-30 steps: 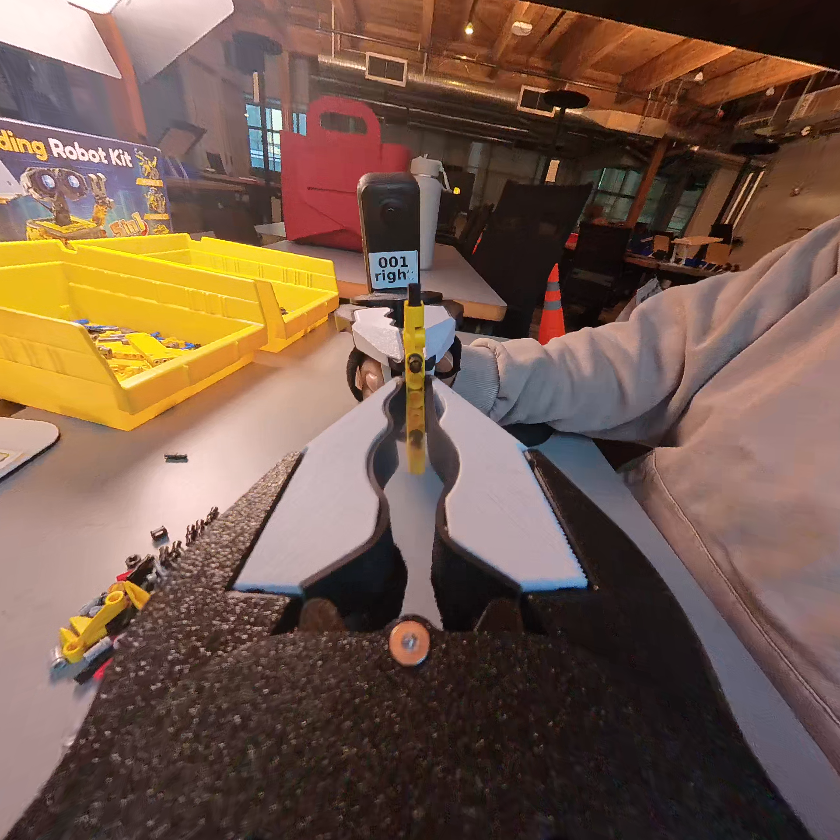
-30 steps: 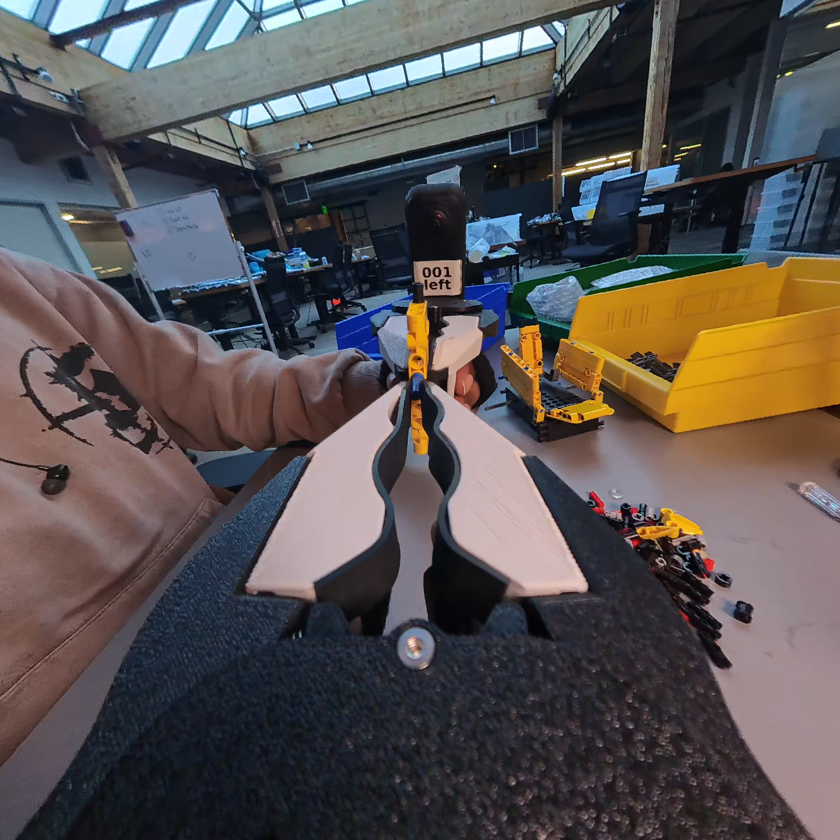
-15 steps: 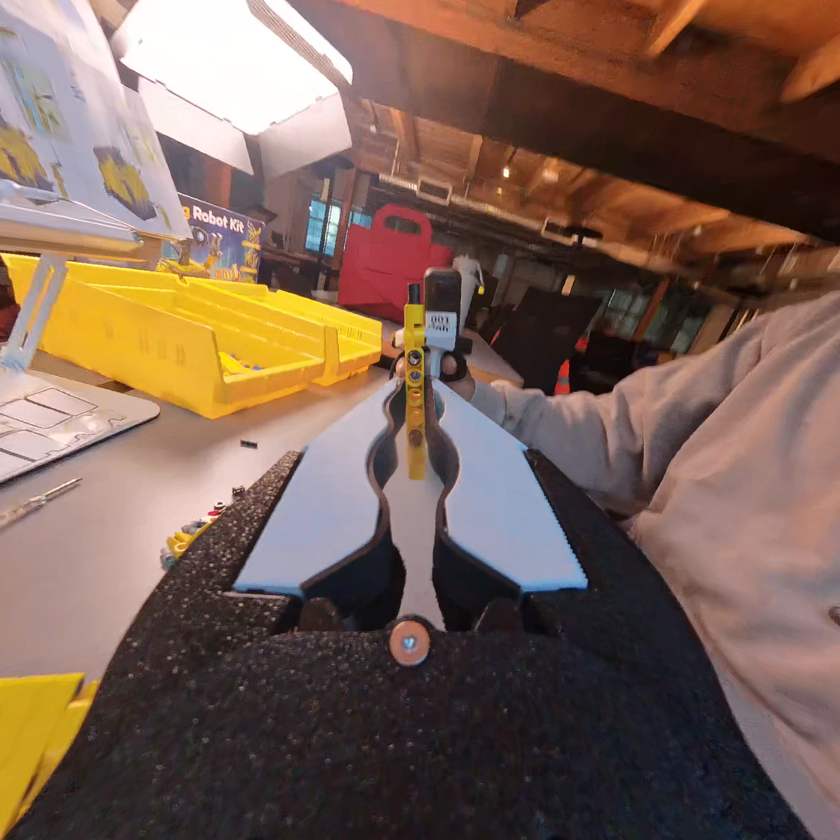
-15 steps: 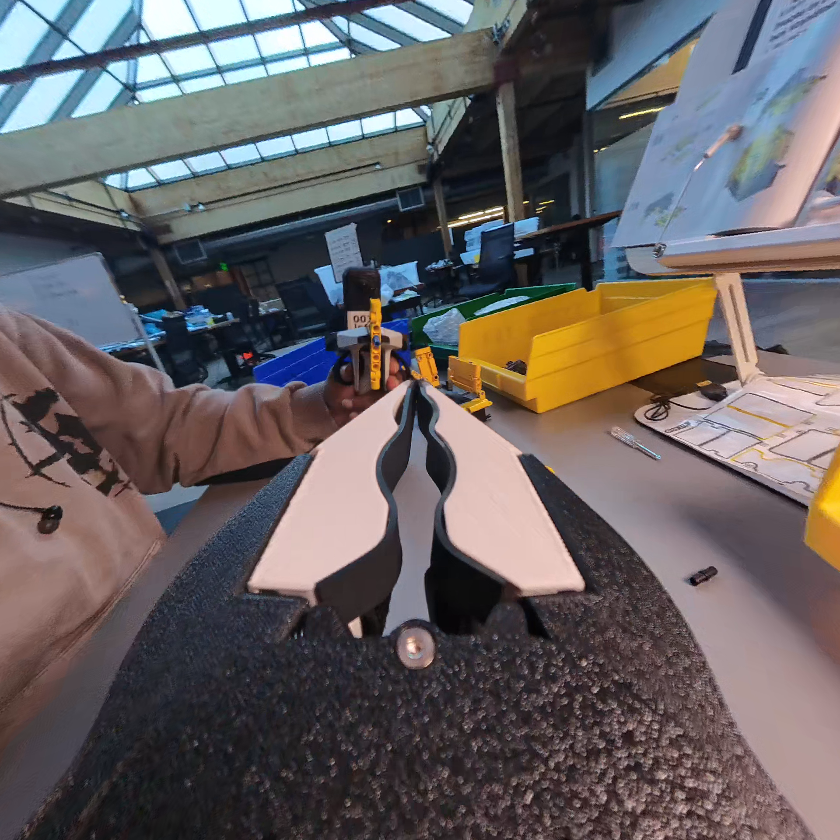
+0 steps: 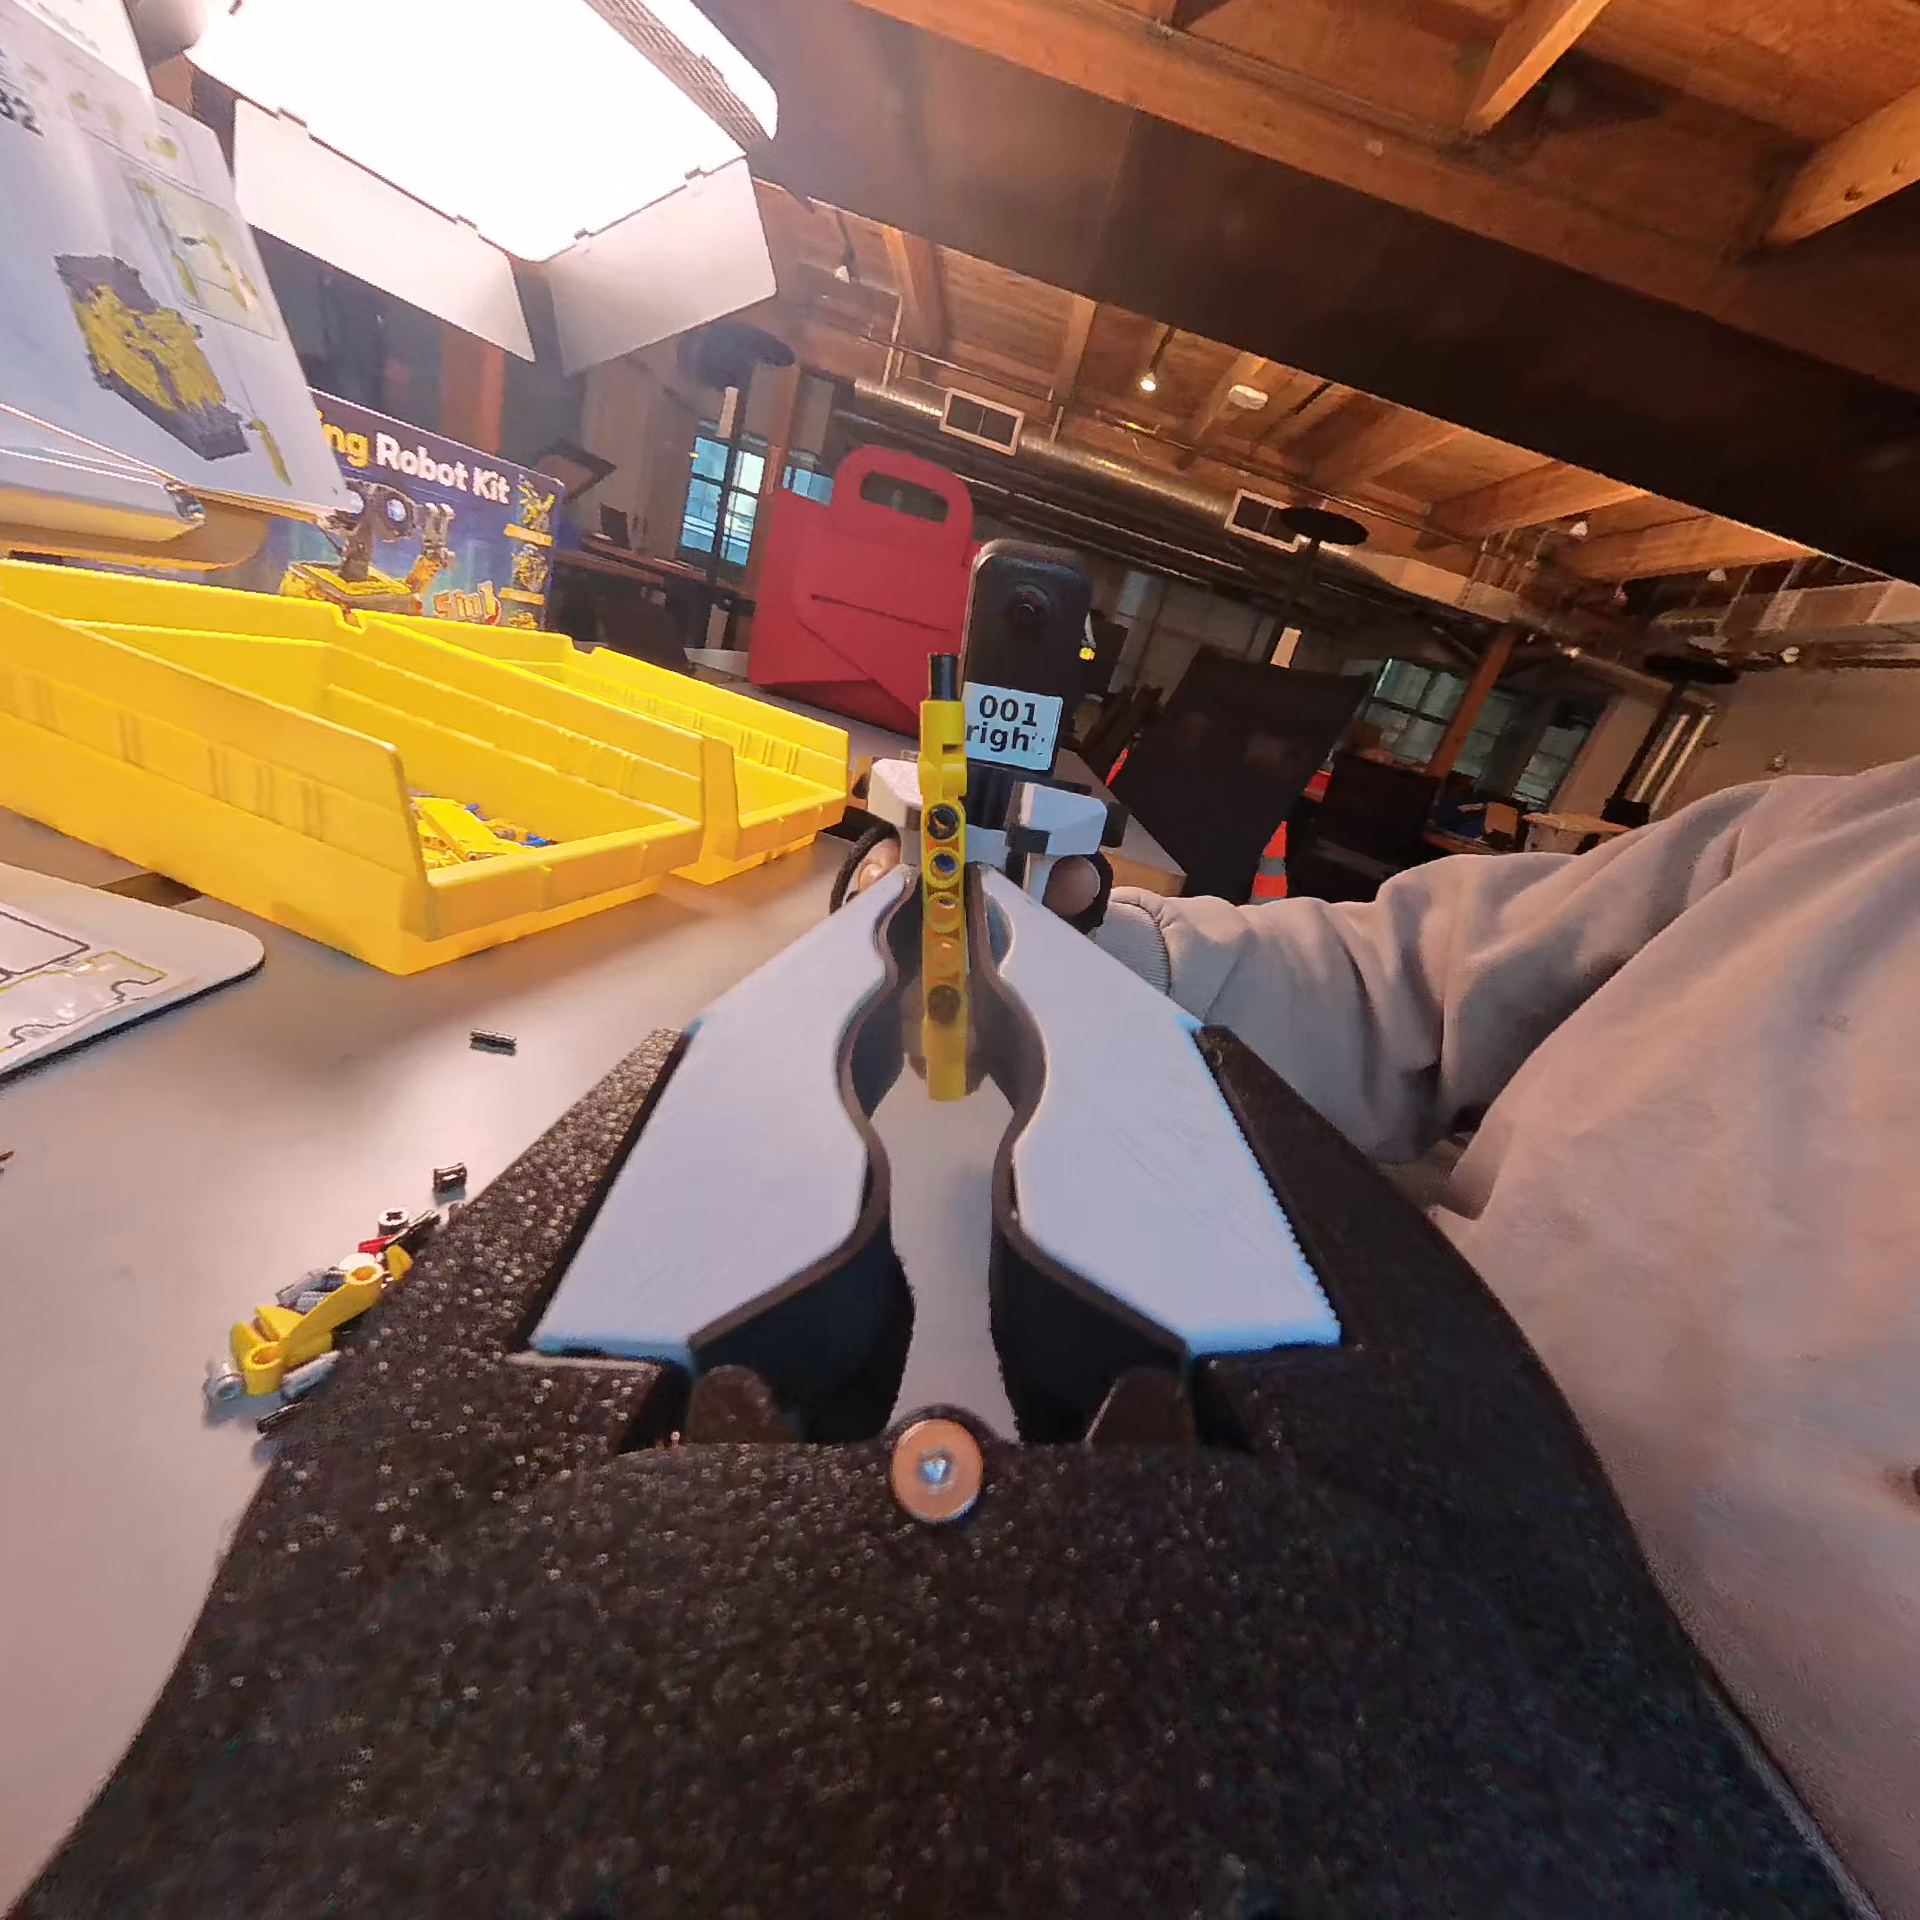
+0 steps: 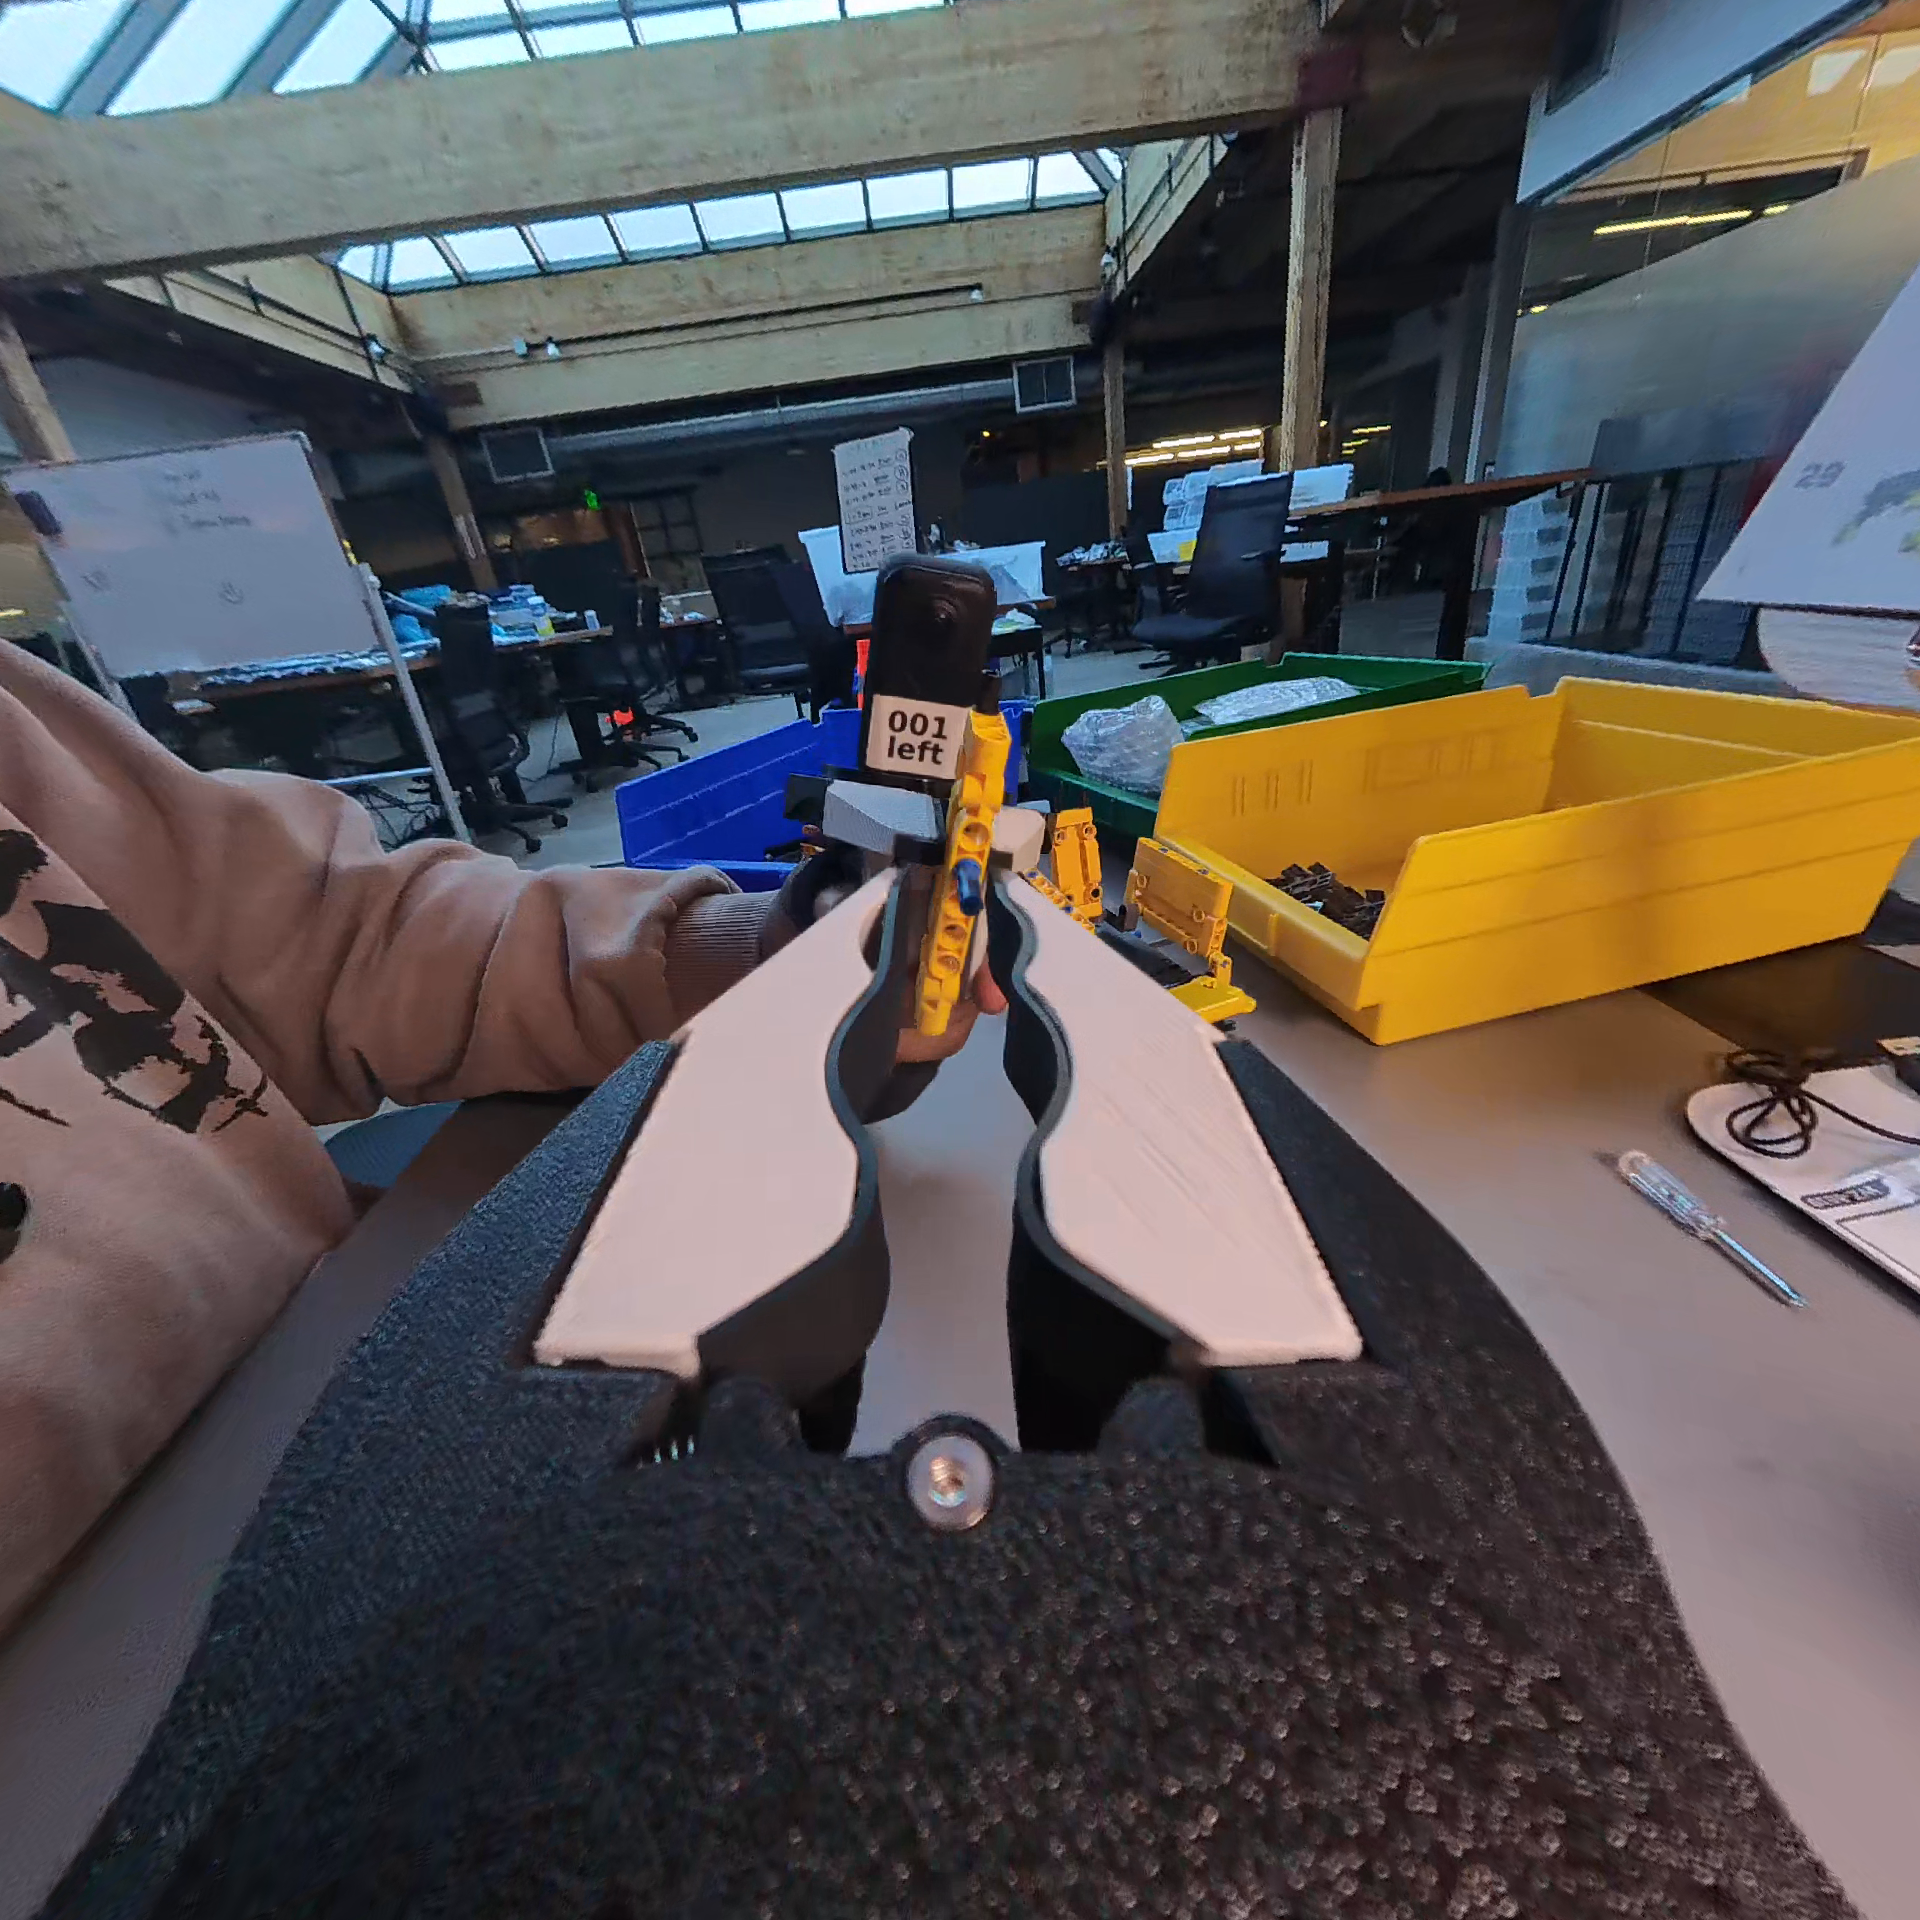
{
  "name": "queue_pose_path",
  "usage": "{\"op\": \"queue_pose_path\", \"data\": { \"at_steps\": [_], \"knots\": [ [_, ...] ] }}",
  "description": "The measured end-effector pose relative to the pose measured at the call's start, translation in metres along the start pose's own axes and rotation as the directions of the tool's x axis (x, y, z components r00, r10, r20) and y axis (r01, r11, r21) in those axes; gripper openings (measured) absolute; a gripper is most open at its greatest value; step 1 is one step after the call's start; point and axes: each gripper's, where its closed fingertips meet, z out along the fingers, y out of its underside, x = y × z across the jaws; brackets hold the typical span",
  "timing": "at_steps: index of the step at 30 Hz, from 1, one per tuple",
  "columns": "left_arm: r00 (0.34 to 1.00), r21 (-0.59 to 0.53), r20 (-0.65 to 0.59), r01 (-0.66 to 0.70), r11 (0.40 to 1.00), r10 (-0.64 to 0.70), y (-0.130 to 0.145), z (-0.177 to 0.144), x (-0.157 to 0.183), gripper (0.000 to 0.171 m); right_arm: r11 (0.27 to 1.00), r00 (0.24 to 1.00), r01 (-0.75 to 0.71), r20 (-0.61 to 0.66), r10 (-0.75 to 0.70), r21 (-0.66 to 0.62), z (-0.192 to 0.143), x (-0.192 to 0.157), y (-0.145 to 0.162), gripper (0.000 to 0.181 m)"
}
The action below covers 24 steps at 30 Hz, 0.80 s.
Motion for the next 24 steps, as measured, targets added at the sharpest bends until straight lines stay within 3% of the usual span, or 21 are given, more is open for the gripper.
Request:
{"op": "queue_pose_path", "data": {
  "at_steps": [10,12,21,24],
  "knots": [
    [1.0,-0.058,-0.001,-0.003,0.998,0.003,0.017,0.005,0.002,0.006,0.998,0.998,-0.054,0.039,0.055,-0.027,0.005,0.0,0.021,0.016],
    [1.0,-0.059,-0.007,-0.003,0.998,0.003,0.019,0.006,0.005,0.006,0.998,0.999,-0.033,0.04,0.035,-0.051,0.009,-0.004,0.027,0.007],
    [1.0,-0.079,-0.003,-0.003,0.997,0.003,0.022,0.001,0.009,0.006,0.998,0.997,-0.052,0.053,0.054,-0.034,0.006,-0.01,0.025,0.011],
    [1.0,-0.086,0.0,-0.003,0.996,0.003,0.023,0.0,0.008,0.006,0.997,0.999,-0.038,0.029,0.039,-0.06,0.005,-0.007,0.03,0.004]
  ]
}}
